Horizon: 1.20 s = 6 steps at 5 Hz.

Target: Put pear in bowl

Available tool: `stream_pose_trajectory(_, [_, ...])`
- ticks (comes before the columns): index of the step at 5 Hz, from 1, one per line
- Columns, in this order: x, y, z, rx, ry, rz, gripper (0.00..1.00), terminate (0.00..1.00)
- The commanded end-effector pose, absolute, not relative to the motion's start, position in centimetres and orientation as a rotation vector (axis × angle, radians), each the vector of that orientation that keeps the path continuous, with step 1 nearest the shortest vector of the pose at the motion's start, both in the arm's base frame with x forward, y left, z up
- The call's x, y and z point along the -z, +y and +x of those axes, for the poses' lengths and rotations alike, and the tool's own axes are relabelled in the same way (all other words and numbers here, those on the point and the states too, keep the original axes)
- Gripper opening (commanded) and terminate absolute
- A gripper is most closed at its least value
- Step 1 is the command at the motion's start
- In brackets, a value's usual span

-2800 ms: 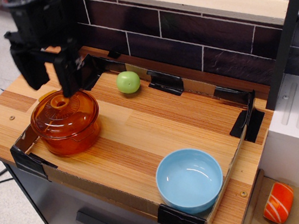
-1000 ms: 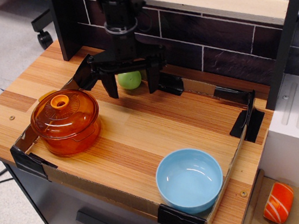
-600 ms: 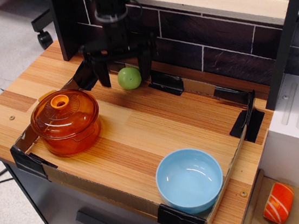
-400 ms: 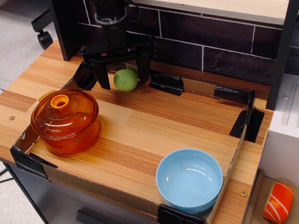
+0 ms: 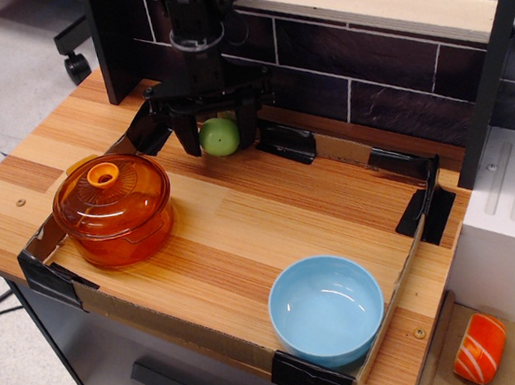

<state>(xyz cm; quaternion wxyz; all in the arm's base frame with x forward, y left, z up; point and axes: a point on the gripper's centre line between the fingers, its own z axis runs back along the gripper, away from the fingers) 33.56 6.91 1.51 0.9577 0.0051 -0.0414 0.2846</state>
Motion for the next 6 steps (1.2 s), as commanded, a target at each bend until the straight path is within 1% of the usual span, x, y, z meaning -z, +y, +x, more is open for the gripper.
stream_pose_trajectory(1, [-4.8, 7.1, 32.9, -0.510, -0.103, 0.004, 0.00, 0.00])
stream_pose_trajectory(2, [-7.2, 6.1, 31.7, -0.501, -0.091, -0.027, 0.00, 0.00])
stream_pose_trajectory(3, [-9.6, 4.2, 30.5, -0.431, -0.046, -0.091, 0.00, 0.00])
stream_pose_trajectory(4, [-10.2, 2.0, 28.6, -0.361, -0.018, -0.128, 0.00, 0.00])
stream_pose_trajectory(5, [-9.4, -0.7, 25.8, -0.270, 0.041, -0.134, 0.00, 0.00])
stream_pose_trajectory(6, [-7.9, -3.2, 22.8, -0.174, 0.052, -0.136, 0.00, 0.00])
